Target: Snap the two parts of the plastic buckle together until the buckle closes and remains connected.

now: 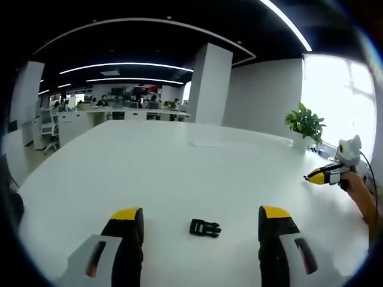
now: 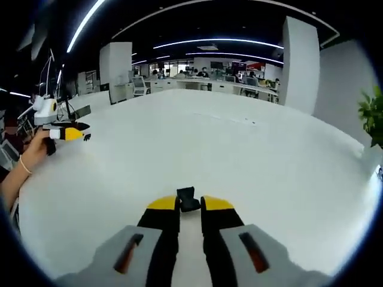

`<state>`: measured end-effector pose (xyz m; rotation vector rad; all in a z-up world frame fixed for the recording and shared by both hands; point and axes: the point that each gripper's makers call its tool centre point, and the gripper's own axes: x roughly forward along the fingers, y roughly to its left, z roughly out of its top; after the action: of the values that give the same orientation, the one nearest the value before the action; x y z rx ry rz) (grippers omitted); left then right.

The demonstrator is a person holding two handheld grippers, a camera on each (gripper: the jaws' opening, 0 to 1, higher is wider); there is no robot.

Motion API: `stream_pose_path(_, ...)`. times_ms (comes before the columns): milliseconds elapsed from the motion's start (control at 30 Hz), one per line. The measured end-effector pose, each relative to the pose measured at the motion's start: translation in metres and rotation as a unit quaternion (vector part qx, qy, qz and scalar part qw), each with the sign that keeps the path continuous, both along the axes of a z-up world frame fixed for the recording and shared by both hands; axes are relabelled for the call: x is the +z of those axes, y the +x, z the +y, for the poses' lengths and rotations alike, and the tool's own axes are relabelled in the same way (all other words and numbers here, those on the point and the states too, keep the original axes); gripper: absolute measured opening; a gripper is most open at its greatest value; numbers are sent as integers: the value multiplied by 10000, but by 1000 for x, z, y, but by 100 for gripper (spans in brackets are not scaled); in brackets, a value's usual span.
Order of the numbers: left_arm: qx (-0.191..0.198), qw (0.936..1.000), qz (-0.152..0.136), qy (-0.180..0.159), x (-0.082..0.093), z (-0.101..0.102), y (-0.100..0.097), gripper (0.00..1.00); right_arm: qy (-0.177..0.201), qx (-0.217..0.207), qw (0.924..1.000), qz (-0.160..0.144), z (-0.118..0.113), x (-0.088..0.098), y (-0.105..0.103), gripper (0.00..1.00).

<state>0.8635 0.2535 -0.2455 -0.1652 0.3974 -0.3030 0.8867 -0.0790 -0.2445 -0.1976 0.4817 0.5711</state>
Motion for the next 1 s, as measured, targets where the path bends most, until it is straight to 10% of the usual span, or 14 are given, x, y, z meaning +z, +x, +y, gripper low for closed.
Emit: stream_pose_path(1000, -9, 10000, 23, 52, -2, 2, -1, 78, 350, -868, 9956, -51, -35, 1, 7, 13)
